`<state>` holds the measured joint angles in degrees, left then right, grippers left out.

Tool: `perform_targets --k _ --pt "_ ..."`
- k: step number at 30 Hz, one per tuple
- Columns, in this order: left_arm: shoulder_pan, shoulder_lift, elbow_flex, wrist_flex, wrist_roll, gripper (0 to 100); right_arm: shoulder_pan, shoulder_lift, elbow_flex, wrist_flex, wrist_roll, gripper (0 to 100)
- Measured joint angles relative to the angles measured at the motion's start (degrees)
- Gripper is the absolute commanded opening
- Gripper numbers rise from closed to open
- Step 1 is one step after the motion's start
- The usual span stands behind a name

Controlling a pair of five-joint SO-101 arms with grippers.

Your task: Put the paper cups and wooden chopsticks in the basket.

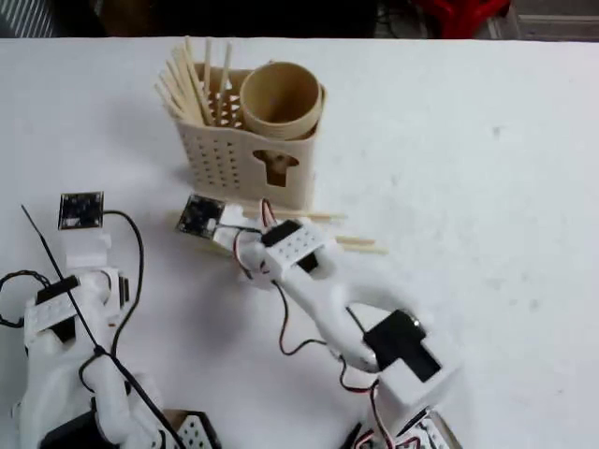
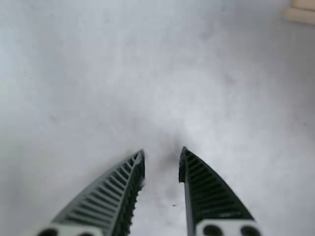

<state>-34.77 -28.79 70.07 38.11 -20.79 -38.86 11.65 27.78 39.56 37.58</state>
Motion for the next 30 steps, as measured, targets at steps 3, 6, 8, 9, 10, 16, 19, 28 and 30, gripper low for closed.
perform_targets --k 3,6,8,9,10,16,19,28,30 --pt "0.0 0.0 0.0 0.0 0.0 13 0.0 1.1 -0.6 0.0 0.0 6.0" --pt "0.0 0.0 0.0 0.0 0.0 13 0.1 1.1 -0.9 0.0 0.0 2.5" --pt "0.0 0.0 0.0 0.0 0.0 13 0.5 1.2 -1.1 0.0 0.0 1.4" --pt "0.0 0.0 0.0 0.0 0.0 13 0.5 1.2 -1.2 0.0 0.0 1.6" --pt "0.0 0.0 0.0 0.0 0.0 13 0.5 1.2 -1.5 0.4 0.0 1.8" --pt "0.0 0.0 0.0 0.0 0.0 13 0.5 -1.5 -1.5 4.0 -0.3 1.7" --pt "0.0 0.0 0.0 0.0 0.0 13 0.6 -5.9 -0.3 5.5 -1.9 1.7" --pt "0.0 0.0 0.0 0.0 0.0 13 1.0 -27.1 11.1 5.5 -4.7 1.7" --pt "0.0 0.0 0.0 0.0 0.0 13 1.4 -32.7 11.9 5.1 -6.9 1.7"
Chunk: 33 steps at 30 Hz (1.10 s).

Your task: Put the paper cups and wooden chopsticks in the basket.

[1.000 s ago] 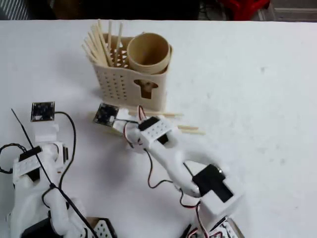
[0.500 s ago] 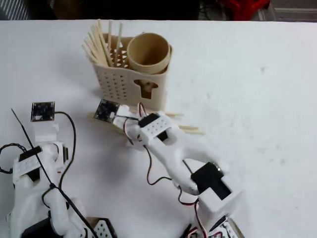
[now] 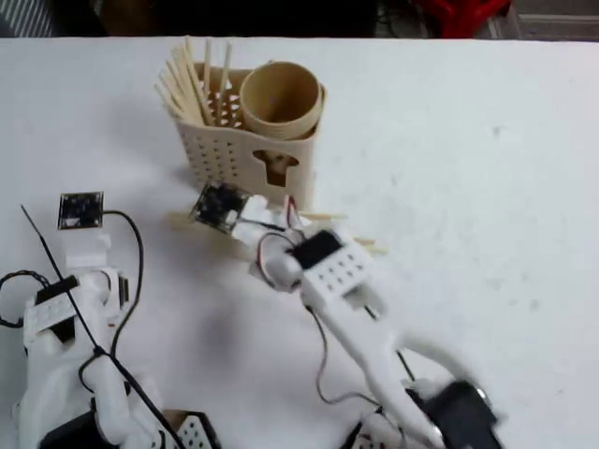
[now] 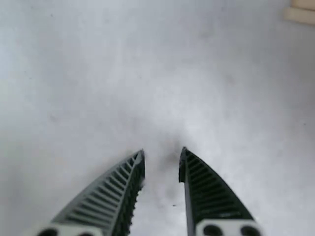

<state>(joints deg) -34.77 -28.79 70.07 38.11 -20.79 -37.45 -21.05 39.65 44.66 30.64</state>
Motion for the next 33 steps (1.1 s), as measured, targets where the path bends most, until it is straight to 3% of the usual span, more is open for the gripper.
perform_targets --k 6,11,20,26,33 --pt "0.0 0.0 0.0 0.0 0.0 13 -0.4 -16.3 -1.8 -1.9 -6.6 1.7" --pt "0.0 0.0 0.0 0.0 0.0 13 -1.7 -18.5 -14.2 -5.7 -10.5 1.6" --pt "0.0 0.0 0.0 0.0 0.0 13 -2.1 -1.2 -33.8 -23.6 -19.8 1.8" --pt "0.0 0.0 0.0 0.0 0.0 13 -1.7 10.9 -36.3 -40.4 -20.0 1.8" --pt "0.0 0.0 0.0 0.0 0.0 13 0.7 15.3 -36.3 -46.9 -20.5 1.8"
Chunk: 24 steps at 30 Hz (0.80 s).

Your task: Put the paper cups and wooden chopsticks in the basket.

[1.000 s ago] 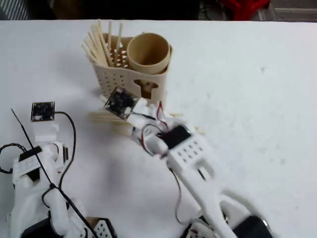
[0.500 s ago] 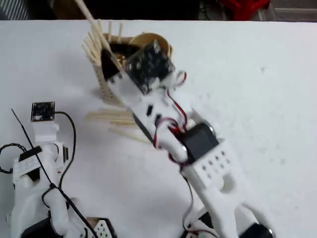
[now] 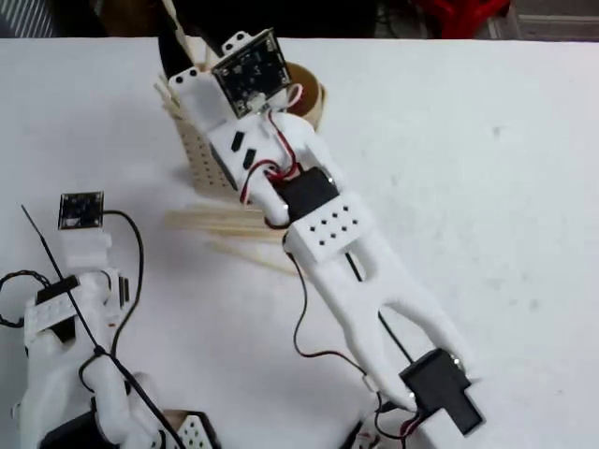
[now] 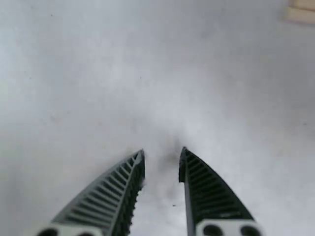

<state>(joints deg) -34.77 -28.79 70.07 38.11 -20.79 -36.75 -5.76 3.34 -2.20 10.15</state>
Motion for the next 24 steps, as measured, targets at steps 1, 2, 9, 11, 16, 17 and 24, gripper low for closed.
perform_targets --k 1,2,9,11,16,17,24 --pt "0.0 0.0 0.0 0.0 0.0 13 0.3 0.1 0.0 -0.3 0.0 1.9" --pt "0.0 0.0 0.0 0.0 0.0 13 0.4 0.1 0.0 -0.4 0.0 1.9" --pt "0.0 0.0 0.0 0.0 0.0 13 0.7 0.1 0.0 -0.4 0.0 14.0" --pt "0.0 0.0 0.0 0.0 0.0 13 0.7 0.1 0.0 -0.3 0.0 15.0" --pt "0.0 0.0 0.0 0.0 0.0 13 0.7 0.1 0.0 0.8 0.0 8.1" --pt "0.0 0.0 0.0 0.0 0.0 13 0.7 0.1 0.0 0.8 0.0 6.5" --pt "0.0 0.0 0.0 0.0 0.0 13 0.7 -0.2 -0.2 10.7 -0.1 2.9"
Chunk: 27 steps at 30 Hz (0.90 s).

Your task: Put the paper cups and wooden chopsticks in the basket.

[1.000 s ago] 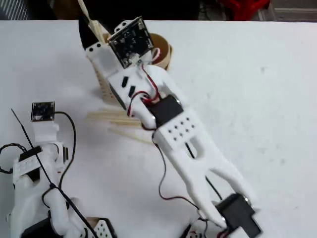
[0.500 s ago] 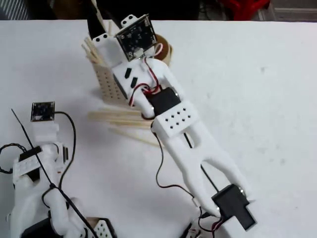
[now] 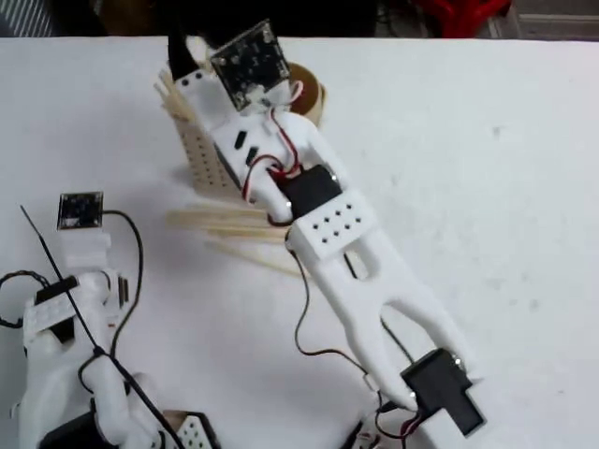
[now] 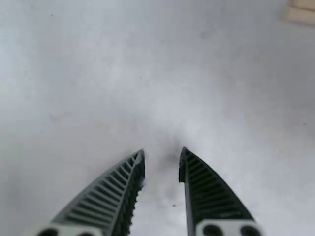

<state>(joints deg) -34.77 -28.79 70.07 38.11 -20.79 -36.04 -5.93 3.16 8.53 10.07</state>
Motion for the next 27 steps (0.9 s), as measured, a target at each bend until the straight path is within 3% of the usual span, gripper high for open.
perform_targets --k 8,12,15,20,27 --pt "0.0 0.0 0.0 0.0 0.0 13 -0.1 -18.1 9.4 35.5 0.3 2.7" --pt "0.0 0.0 0.0 0.0 0.0 13 -1.6 -27.4 18.1 46.2 9.1 3.2" --pt "0.0 0.0 0.0 0.0 0.0 13 -4.0 -28.8 25.8 47.6 17.7 3.9" --pt "0.0 0.0 0.0 0.0 0.0 13 -6.9 -22.9 34.0 46.6 24.5 12.5" --pt "0.0 0.0 0.0 0.0 0.0 13 -7.4 -4.6 35.3 34.1 26.5 14.9"
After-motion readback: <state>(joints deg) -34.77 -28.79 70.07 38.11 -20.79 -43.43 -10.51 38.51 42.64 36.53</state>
